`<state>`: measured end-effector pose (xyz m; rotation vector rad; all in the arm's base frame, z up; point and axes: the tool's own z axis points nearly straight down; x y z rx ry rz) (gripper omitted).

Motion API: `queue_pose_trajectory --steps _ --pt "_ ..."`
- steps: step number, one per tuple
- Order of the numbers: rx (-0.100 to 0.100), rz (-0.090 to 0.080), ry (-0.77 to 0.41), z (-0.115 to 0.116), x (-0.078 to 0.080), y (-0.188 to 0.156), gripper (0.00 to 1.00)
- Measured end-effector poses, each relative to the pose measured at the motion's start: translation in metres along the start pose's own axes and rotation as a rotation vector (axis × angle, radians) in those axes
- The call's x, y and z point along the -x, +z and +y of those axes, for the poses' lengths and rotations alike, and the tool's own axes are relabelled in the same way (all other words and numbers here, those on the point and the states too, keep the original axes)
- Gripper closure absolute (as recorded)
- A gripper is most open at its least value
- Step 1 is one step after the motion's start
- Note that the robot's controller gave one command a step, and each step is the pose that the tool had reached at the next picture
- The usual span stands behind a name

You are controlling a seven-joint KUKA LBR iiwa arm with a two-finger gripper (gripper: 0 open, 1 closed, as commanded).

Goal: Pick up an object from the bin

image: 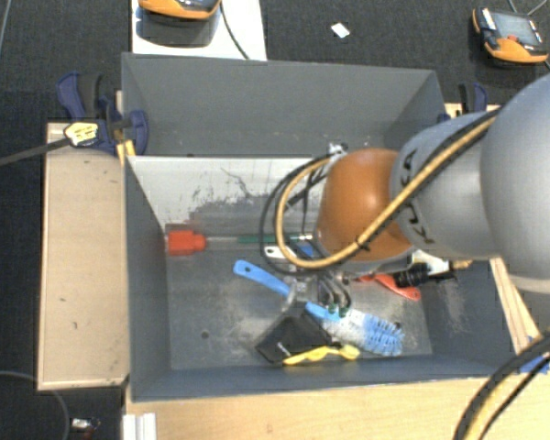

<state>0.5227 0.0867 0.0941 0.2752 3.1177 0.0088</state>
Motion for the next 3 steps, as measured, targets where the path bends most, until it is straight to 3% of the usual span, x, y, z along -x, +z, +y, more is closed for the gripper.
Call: queue_pose_trajectory --steps 3 --pt "0.0 0.0 0.001 0.0 0.001 -0.066 1.0"
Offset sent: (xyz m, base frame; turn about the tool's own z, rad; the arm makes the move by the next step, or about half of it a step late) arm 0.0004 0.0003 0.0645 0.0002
